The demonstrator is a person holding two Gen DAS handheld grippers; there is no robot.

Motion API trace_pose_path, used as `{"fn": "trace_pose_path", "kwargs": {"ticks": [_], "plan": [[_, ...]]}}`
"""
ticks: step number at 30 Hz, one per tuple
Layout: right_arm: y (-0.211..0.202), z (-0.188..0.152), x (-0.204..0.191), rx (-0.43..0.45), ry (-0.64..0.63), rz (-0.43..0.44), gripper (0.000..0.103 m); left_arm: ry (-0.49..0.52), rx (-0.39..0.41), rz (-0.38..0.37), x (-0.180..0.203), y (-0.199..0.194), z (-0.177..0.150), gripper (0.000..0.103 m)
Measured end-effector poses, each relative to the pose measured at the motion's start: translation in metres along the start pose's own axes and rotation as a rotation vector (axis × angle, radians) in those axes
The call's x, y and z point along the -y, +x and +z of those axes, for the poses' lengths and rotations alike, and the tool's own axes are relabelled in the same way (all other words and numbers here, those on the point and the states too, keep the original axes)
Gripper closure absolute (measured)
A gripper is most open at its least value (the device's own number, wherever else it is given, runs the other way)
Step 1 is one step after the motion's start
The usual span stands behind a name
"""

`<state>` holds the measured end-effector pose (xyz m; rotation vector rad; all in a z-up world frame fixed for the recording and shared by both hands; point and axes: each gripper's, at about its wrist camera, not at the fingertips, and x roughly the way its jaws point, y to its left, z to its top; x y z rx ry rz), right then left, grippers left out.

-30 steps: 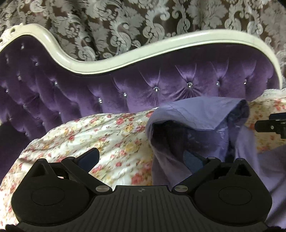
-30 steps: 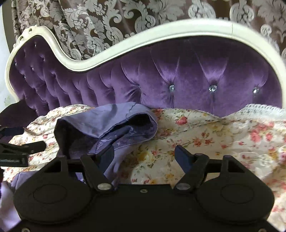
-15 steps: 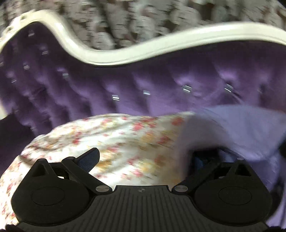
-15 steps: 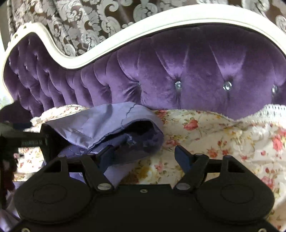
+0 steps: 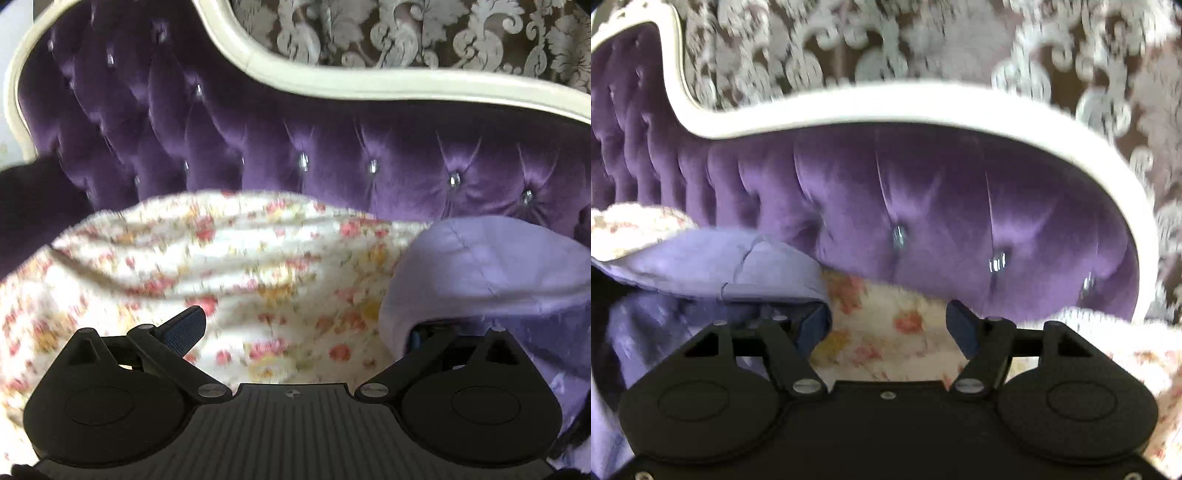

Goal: Fold small clothes

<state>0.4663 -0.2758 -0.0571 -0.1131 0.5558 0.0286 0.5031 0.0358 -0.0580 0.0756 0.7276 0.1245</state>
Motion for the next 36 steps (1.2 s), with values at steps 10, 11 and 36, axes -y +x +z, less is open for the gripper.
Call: {"fn": "trace_pose_path", "kwargs": {"ticks": [10,11,36], "plan": [[-0.014,-0.006,0.008,-0.051,0.124,0.14,0.029,-0.001,-0.013,-0.083,-0.009,-0.012,-0.006,0.002],[-0.02,-0.005,0.006,-0.058,0.133,0.155,0.029,-0.012,-0.024,-0.126,-0.015,-0.018,-0.007,0.002],[0.029,-0.016,-0.044,-0.152,-0.065,0.243,0.063,-0.032,-0.154,-0.178,0.015,0.026,-0.012,0.0]]}}
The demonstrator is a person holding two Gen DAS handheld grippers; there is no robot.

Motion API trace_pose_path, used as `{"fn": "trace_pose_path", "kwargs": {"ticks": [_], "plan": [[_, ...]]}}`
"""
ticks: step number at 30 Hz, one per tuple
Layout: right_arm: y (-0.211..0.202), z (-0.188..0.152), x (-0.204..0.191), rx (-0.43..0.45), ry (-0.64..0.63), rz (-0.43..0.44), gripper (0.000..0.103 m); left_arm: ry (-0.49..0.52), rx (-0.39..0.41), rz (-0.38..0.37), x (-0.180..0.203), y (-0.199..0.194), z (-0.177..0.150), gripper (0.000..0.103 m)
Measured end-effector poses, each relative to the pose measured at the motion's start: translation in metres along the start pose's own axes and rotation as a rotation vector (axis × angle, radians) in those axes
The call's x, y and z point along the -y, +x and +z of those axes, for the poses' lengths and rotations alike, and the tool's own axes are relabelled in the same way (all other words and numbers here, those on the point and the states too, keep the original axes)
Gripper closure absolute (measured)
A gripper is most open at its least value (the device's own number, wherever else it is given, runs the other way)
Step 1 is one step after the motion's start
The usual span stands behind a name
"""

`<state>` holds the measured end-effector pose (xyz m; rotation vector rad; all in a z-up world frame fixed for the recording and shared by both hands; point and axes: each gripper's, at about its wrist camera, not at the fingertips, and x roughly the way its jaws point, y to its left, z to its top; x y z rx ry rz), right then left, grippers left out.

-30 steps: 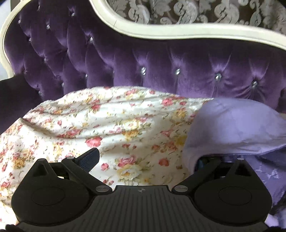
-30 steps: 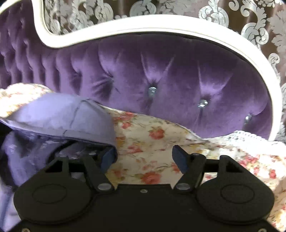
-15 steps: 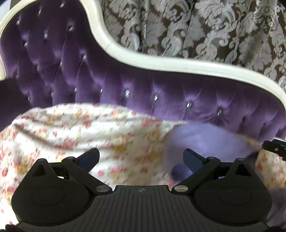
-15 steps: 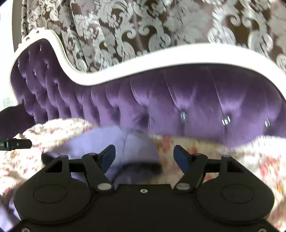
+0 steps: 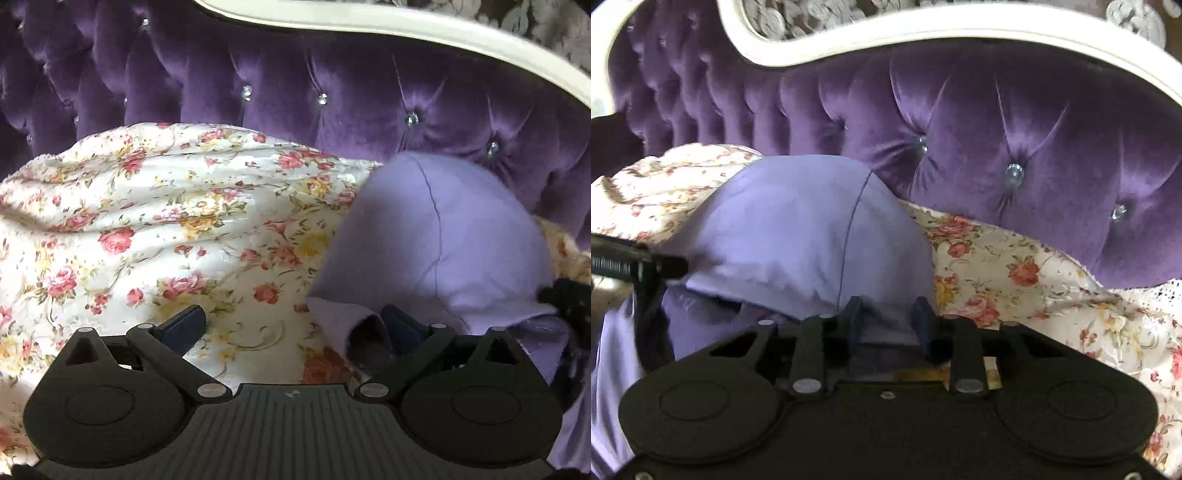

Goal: Fold small clothes

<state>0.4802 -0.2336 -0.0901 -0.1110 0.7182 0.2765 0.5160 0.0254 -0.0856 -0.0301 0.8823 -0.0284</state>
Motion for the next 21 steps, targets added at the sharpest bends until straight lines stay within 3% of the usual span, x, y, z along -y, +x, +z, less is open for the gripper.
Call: {"fn": "trace_pose_path", "kwargs": {"ticks": [3,5,7,10,14,16,19,21], "plan": [[-0.006,-0.001,0.007,-0.014,0.023,0.033,0.064,0.014,-0.005,0.007,0.002,0.002,0.0,0.0],[-0.013,0.004,0.015,0.0,0.041,0.068,0.057,0.018,0.005,0.009,0.003,0.002,-0.001,0.0],[-0.024,0.01,0.025,0.068,0.085,0.124,0.041,0.014,0.019,0.002,0.002,0.002,-0.003,0.0],[-0.032,0.023,0.042,0.136,0.169,0.176,0.035,0.018,0.025,0.005,0.003,0.0,-0.003,0.0],[-0.011,0.046,0.056,0.087,0.237,0.228,0.034,0.012,0.031,0.002,0.003,-0.002,-0.005,0.0],[0.004,0.052,0.063,0.059,0.279,0.262,0.026,0.012,0.033,0.003,0.003,-0.002,-0.005,0.0],[0.032,0.054,0.071,-0.003,0.34,0.333,0.024,0.011,0.035,0.004,0.004,-0.003,-0.005,0.0],[0.045,0.054,0.071,-0.046,0.345,0.331,0.024,0.009,0.036,0.004,0.003,-0.003,-0.005,0.0]]}}
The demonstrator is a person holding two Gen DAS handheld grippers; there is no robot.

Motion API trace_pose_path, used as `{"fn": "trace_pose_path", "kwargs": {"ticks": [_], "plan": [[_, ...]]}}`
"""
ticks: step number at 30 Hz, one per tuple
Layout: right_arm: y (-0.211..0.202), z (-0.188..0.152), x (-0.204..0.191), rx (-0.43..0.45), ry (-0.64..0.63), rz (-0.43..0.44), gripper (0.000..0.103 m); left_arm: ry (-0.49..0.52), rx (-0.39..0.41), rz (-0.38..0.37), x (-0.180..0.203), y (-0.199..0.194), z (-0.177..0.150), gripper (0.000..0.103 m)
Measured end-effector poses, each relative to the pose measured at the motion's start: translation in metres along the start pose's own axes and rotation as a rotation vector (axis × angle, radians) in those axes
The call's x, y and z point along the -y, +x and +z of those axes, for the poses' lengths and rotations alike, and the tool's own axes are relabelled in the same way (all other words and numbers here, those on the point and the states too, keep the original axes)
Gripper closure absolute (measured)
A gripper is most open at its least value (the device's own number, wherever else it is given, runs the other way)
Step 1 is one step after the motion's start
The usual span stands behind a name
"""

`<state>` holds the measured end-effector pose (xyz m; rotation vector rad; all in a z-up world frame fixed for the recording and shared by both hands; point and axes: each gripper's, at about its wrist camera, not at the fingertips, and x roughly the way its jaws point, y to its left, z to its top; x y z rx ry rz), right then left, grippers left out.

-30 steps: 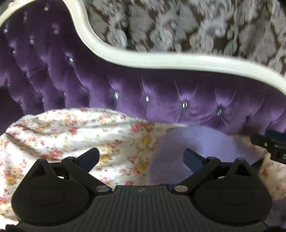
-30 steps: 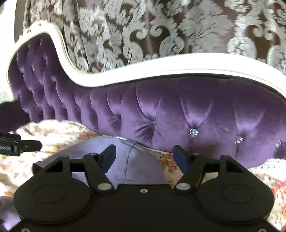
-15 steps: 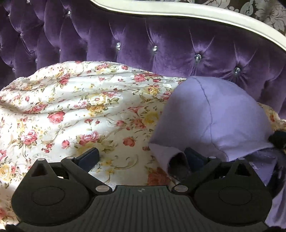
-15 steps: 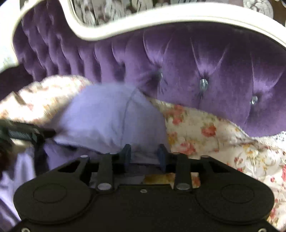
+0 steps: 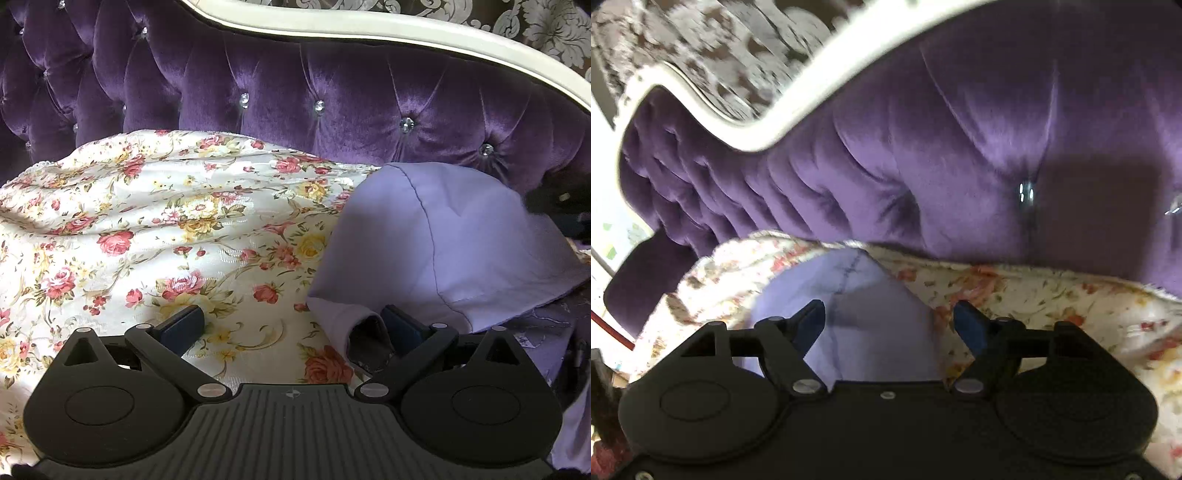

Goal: Fold small clothes

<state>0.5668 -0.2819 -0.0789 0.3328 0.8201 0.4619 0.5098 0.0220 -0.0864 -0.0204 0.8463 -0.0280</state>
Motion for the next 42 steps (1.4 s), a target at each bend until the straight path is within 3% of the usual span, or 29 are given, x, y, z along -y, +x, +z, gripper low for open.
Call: {"fn": "trace_pose_path", "kwargs": {"ticks": [3,5,6,7,12,19,27,35,42], "plan": [[0.017,-0.001,0.003,-0.036,0.021,0.031,0.023,-0.001,0.0,0.001,0.0,0.0,0.0,0.0],[0.02,-0.002,0.003,-0.024,0.043,0.051,0.031,0.0,-0.001,0.003,0.0,0.0,0.0,0.0],[0.022,-0.003,0.0,-0.026,0.046,0.058,0.053,0.001,-0.001,0.004,0.001,0.0,0.0,0.0],[0.023,-0.003,-0.003,-0.025,0.038,0.045,0.089,0.001,-0.001,0.005,0.001,0.0,0.0,0.0],[-0.002,-0.003,-0.045,0.061,-0.185,-0.002,0.09,-0.023,-0.025,-0.015,-0.002,-0.008,0.007,0.002],[-0.081,-0.026,-0.097,0.282,-0.477,0.043,0.09,-0.048,0.059,-0.149,0.003,-0.074,0.007,0.002],[-0.177,-0.11,-0.153,0.417,-0.866,0.12,0.091,-0.071,0.023,-0.279,0.018,-0.118,-0.028,0.002],[-0.231,-0.234,-0.178,0.382,-1.269,0.157,0.091,-0.121,-0.035,-0.295,0.01,-0.142,-0.088,0.002],[-0.237,-0.312,-0.164,0.237,-1.565,0.088,0.089,-0.042,0.05,-0.278,0.002,-0.188,-0.122,0.002]]}}
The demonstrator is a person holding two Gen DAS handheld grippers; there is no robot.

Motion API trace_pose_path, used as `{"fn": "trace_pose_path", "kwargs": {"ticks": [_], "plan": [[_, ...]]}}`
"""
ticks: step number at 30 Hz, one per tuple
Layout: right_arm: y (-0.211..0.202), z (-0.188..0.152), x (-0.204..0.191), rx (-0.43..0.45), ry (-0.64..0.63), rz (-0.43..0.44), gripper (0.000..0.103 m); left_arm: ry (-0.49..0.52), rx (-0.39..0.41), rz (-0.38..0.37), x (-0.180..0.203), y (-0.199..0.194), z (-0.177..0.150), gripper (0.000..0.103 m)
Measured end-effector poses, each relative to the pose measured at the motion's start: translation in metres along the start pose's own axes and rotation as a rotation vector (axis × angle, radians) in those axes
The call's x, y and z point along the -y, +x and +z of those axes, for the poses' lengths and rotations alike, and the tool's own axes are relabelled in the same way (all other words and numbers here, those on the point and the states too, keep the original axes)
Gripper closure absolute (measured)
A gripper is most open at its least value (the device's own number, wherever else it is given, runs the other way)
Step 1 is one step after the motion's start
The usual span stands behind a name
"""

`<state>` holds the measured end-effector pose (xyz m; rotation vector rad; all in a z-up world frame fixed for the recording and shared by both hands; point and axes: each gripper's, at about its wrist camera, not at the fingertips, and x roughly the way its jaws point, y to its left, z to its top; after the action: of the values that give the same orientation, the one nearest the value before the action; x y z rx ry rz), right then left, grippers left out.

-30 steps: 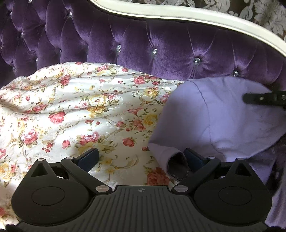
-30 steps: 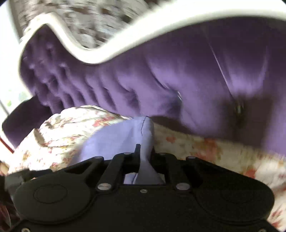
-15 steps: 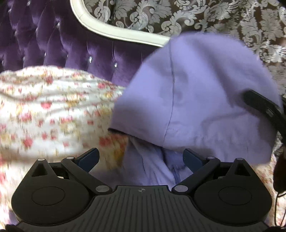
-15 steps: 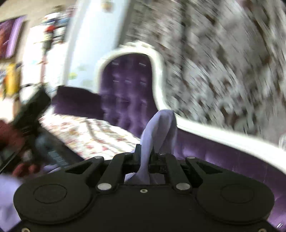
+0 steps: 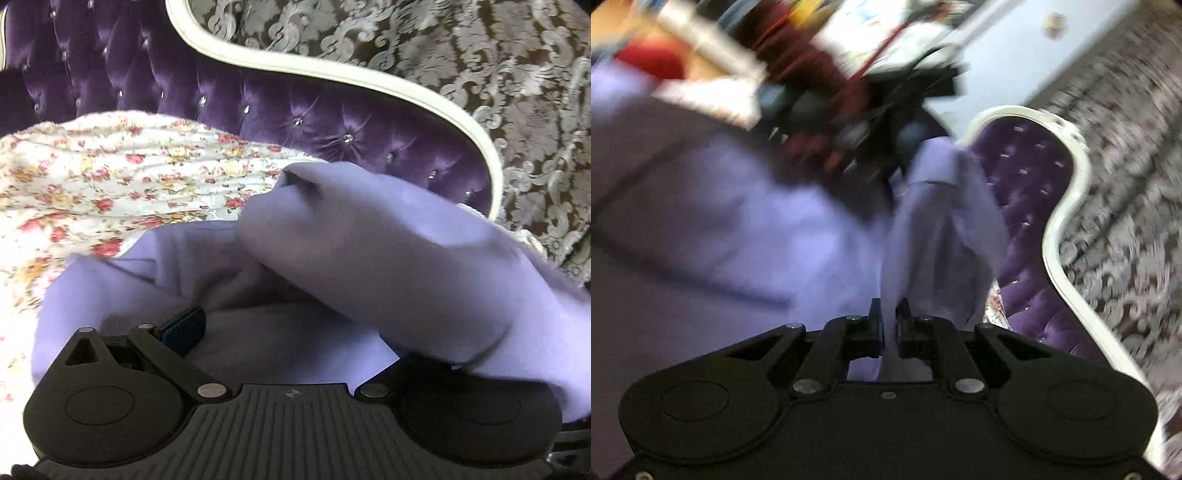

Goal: Fold small clothes

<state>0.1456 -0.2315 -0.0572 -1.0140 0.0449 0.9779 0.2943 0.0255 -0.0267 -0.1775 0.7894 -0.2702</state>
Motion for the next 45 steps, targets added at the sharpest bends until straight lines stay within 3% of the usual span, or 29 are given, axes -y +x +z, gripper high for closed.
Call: {"fn": "trace_pose_path", "kwargs": {"ticks": [3,5,7,10,18,22,28,30,31,32,34,38,43,44,45], "plan": [[-0.004,-0.006,-0.008,-0.035,-0.051,-0.006,0.084,0.001,0.01,-0.037,-0.005,-0.018,-0.008,0.001],[-0.01,-0.006,-0.003,-0.044,0.008,-0.029,0.083,-0.014,0.011,-0.054,-0.011,-0.027,-0.01,0.001],[-0.022,-0.005,0.007,-0.044,0.13,-0.051,0.064,-0.049,0.014,-0.088,-0.02,-0.034,-0.012,0.001],[-0.034,-0.007,0.034,-0.045,0.401,-0.05,0.046,-0.128,0.016,-0.152,-0.034,-0.046,-0.015,0.001],[-0.046,-0.033,0.093,-0.025,1.09,-0.031,0.039,-0.455,-0.02,-0.35,-0.06,-0.05,0.001,0.001],[-0.039,-0.047,0.106,-0.053,1.335,0.016,0.034,-0.523,-0.091,-0.47,-0.049,-0.031,0.018,0.001],[-0.037,-0.074,0.106,-0.114,1.663,0.089,0.032,-0.461,-0.225,-0.397,-0.027,0.008,0.03,0.003],[-0.035,-0.079,0.105,-0.134,1.705,0.096,0.03,-0.484,-0.248,-0.433,-0.025,0.018,0.026,0.026],[-0.035,-0.079,0.102,-0.143,1.714,0.102,0.03,-0.5,-0.246,-0.445,-0.024,0.02,0.023,0.061],[-0.033,-0.08,0.102,-0.148,1.72,0.108,0.03,-0.502,-0.224,-0.43,-0.023,0.019,0.021,0.084],[-0.027,-0.08,0.104,-0.178,1.742,0.117,0.03,-0.468,-0.171,-0.412,-0.021,0.01,0.017,0.085],[-0.007,-0.085,0.113,-0.213,1.821,0.171,0.026,-0.475,-0.15,-0.445,-0.018,-0.001,0.013,0.085],[0.031,-0.083,0.134,-0.312,1.804,0.195,0.025,-0.466,-0.118,-0.46,-0.008,-0.009,0.015,0.085],[0.037,-0.082,0.137,-0.33,1.806,0.191,0.026,-0.469,-0.108,-0.463,-0.008,-0.011,0.015,0.085],[0.043,-0.079,0.142,-0.33,1.797,0.19,0.038,-0.466,-0.096,-0.465,-0.005,-0.013,0.017,0.085]]}}
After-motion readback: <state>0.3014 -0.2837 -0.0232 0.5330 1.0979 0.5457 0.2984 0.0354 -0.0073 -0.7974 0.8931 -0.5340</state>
